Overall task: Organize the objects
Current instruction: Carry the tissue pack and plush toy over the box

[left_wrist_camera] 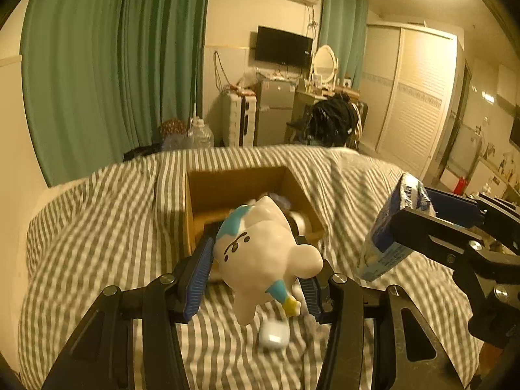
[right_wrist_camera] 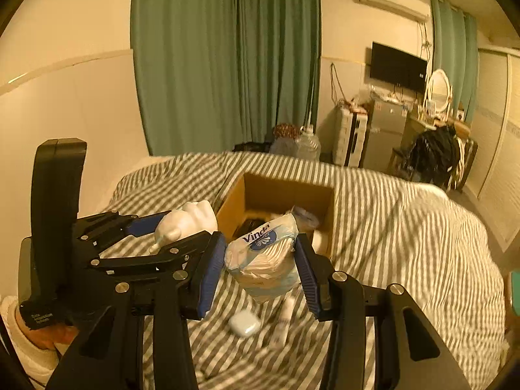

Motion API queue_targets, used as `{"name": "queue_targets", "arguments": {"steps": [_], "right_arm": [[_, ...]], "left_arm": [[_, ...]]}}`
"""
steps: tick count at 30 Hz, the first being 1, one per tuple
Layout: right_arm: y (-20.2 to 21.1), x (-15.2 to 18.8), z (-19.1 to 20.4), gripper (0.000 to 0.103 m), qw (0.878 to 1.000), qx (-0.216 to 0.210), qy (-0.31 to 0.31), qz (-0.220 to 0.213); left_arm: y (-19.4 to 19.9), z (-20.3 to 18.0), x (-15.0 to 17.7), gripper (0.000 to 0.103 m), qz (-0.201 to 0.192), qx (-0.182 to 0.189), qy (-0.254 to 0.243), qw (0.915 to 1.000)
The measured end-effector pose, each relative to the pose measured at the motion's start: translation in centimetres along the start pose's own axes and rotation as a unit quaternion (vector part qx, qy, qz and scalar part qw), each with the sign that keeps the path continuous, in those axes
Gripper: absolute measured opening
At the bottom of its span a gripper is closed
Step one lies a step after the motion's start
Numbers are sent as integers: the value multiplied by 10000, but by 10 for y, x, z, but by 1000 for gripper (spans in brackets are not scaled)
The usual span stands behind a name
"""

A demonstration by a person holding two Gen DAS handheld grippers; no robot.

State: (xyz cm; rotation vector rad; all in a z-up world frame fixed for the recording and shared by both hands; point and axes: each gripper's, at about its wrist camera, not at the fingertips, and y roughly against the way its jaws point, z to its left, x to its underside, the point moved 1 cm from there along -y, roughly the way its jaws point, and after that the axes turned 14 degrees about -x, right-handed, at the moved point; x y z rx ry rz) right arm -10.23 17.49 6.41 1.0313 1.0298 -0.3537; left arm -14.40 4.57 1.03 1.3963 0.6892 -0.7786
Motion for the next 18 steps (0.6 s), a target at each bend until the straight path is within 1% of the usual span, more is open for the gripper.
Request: {"name": "queue_targets", "arguments": {"steps": [6,12,15,18], "right_arm": [[-18,-42,-21,44,9998,109,119,-144],[-49,-78,-48,44,9992,274,131,-272],[-71,-91,-67,44,9996,144,-12,-260],[-95,-97,-85,44,9997,117,-114,-196]], "left_arm": [[-26,8,-41,52,-160,-100,105,9998],[-72,11,-76,52,-164,-196,61,9997],[-96,10,-90,52,-176,-204,30,9996],[-125,9,-100,52,-85,-185,3,9998]]}}
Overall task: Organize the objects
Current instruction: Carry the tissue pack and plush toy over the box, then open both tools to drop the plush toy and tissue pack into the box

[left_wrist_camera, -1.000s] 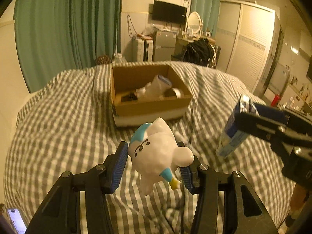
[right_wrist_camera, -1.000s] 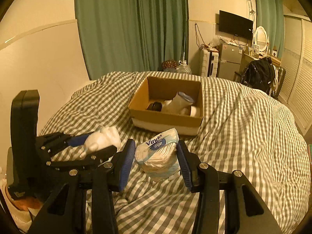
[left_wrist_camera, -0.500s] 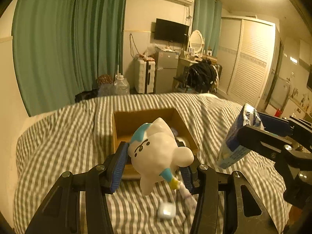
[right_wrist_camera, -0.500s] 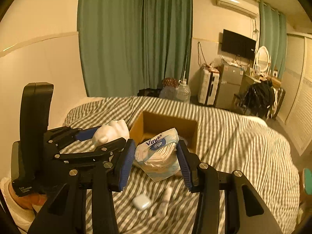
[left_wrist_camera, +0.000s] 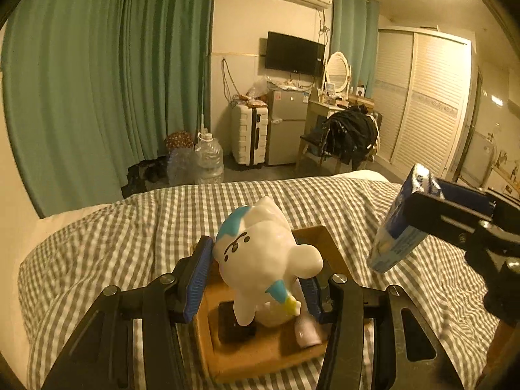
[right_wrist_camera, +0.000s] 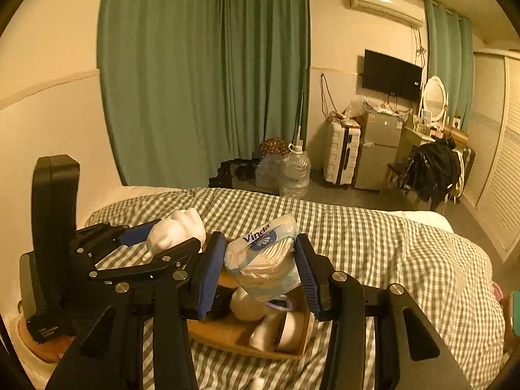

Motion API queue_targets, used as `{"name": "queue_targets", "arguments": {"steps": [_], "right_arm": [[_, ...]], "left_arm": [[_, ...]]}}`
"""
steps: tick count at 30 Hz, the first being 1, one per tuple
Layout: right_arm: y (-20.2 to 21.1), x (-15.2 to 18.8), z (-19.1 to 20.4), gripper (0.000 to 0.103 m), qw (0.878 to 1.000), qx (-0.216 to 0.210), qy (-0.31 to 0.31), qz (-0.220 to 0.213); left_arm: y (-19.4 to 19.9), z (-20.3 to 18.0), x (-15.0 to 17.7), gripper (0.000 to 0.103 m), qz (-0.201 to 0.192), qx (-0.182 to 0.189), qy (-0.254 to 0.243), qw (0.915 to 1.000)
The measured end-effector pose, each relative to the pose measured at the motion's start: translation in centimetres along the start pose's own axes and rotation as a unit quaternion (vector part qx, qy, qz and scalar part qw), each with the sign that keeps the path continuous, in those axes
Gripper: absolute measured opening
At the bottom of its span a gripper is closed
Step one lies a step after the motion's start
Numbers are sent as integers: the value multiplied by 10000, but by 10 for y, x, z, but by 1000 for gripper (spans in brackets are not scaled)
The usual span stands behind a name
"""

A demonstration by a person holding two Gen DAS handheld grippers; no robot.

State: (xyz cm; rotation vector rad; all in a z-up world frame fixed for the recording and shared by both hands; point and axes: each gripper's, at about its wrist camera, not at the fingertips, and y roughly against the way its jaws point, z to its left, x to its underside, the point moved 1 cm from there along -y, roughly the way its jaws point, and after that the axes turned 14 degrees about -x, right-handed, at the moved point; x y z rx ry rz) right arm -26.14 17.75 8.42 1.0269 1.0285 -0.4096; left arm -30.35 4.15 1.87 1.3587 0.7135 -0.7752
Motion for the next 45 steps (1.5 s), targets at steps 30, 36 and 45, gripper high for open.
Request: {"name": "queue_targets", "arguments": {"steps": [30,36,45], "right_arm": [[-156,65,-83,44,9911,-295,-950,883],[-158,66,-90,52,9901,-334,-1034,892],[-139,58,-86,72,9909,-350,-1103,681]], "left_arm": [[-134,-18,62,52,1175,-15,-498,9918],[-136,-20,62,56,1166,-14,-560,9916],[-117,-24,54,89,776,-126,-570,9953]]}}
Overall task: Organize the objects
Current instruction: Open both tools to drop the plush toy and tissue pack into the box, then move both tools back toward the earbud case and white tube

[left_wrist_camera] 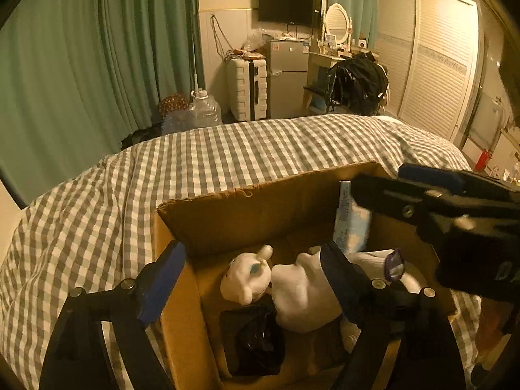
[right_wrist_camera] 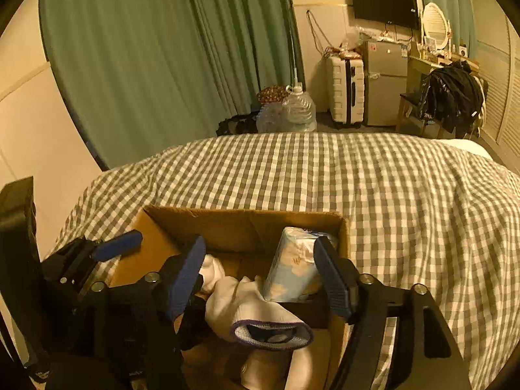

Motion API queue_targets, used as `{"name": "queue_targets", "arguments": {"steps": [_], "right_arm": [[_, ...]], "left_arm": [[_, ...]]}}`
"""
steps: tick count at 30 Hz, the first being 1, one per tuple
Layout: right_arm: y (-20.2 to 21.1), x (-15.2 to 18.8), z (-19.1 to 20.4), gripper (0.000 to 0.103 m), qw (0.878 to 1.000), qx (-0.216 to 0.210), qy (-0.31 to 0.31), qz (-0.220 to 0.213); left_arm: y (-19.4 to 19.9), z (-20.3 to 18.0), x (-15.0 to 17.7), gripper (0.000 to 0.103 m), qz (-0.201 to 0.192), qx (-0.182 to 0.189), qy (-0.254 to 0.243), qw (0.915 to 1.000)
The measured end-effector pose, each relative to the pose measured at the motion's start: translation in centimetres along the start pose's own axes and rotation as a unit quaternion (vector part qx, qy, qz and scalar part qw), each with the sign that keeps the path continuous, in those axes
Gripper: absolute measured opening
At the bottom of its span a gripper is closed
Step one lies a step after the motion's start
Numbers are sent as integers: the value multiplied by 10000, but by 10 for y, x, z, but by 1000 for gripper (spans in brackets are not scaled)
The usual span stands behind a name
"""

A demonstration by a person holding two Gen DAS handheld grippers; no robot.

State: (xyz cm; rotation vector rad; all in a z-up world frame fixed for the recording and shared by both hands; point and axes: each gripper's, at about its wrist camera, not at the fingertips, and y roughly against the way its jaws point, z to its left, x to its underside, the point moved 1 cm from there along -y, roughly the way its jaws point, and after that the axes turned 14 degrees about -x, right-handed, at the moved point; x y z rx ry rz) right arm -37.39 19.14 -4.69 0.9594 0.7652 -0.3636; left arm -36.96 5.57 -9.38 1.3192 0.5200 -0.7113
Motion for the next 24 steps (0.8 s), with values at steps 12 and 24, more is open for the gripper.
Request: {"name": "queue_targets", "arguments": {"steps": [12,24], "right_arm": [[102,-4,50,80,9974,118,249,-662],[192,22,99,80,9938,331,681,-808]], "left_arm": [[90,27,1,92,-498,-94,442,9977],[189,49,19,92,-950,-319,735,9922]]}}
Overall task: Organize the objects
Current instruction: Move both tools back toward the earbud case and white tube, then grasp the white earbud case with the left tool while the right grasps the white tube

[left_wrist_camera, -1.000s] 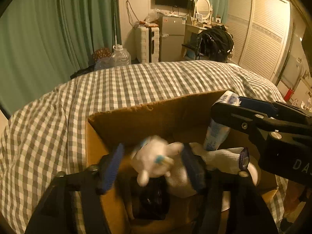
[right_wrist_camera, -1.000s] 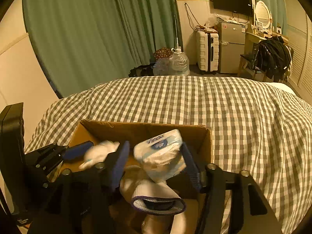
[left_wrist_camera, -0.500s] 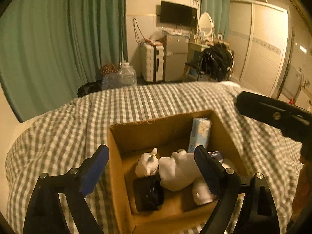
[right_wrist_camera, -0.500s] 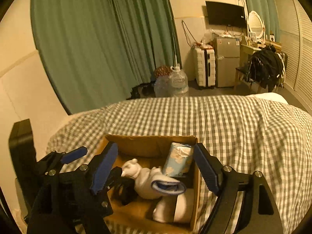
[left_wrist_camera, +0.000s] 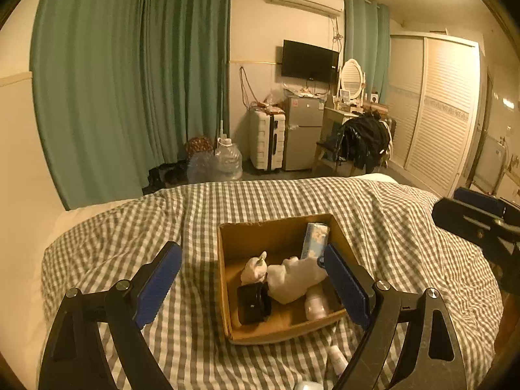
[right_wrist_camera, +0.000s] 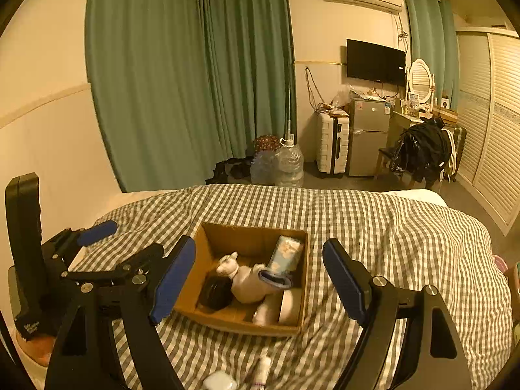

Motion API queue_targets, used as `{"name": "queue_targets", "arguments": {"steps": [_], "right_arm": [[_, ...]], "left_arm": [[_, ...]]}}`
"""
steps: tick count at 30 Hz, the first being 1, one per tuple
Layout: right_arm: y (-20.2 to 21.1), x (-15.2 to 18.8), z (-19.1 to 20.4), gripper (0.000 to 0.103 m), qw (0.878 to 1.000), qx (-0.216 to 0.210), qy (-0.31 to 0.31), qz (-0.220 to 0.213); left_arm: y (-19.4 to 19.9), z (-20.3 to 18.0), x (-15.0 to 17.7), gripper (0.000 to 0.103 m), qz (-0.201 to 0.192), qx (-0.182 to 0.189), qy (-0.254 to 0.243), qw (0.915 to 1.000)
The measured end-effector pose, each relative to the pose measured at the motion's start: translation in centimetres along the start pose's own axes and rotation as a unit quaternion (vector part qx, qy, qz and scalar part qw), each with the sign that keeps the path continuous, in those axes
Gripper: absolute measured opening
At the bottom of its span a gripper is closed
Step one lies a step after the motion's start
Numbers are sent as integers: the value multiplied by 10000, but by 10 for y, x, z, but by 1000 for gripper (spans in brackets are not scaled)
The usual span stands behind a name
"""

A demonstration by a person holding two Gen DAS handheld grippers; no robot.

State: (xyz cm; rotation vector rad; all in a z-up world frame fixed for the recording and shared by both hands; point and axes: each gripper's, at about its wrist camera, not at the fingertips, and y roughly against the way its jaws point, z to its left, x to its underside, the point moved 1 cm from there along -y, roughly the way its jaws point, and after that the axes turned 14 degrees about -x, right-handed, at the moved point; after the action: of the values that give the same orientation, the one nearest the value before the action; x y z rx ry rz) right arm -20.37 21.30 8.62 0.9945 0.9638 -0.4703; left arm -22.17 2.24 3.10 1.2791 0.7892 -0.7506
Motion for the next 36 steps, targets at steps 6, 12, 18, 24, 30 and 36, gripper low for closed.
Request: {"name": "queue_targets", "arguments": {"steps": [6,12,18,24,30,36], "right_arm": [[15,28,6,80,9997,80,72,239],[-3,73,-1,80,9975,103,11,693],[-40,123,-16,80,9909,97,-194,1329],[-73,160,-26,75,9810,99,-197,1927],[-92,183,-39,59,9720,33,-397,2315],[-93,189,-45,55,9709,-9,-530,2336]], "left_arm": [[22,0,22,94,-6,-29,19,10000],[14,-13,62,94,290,-40,-49,9996],[-22,-30,117,94,872,-127,-276,9957],[-44,-50,167,94,1346,32,-606,9890],[-53,-67,198,93,1700,266,-781,9820],[-62,-84,219,82,1980,527,-982,9739]]}}
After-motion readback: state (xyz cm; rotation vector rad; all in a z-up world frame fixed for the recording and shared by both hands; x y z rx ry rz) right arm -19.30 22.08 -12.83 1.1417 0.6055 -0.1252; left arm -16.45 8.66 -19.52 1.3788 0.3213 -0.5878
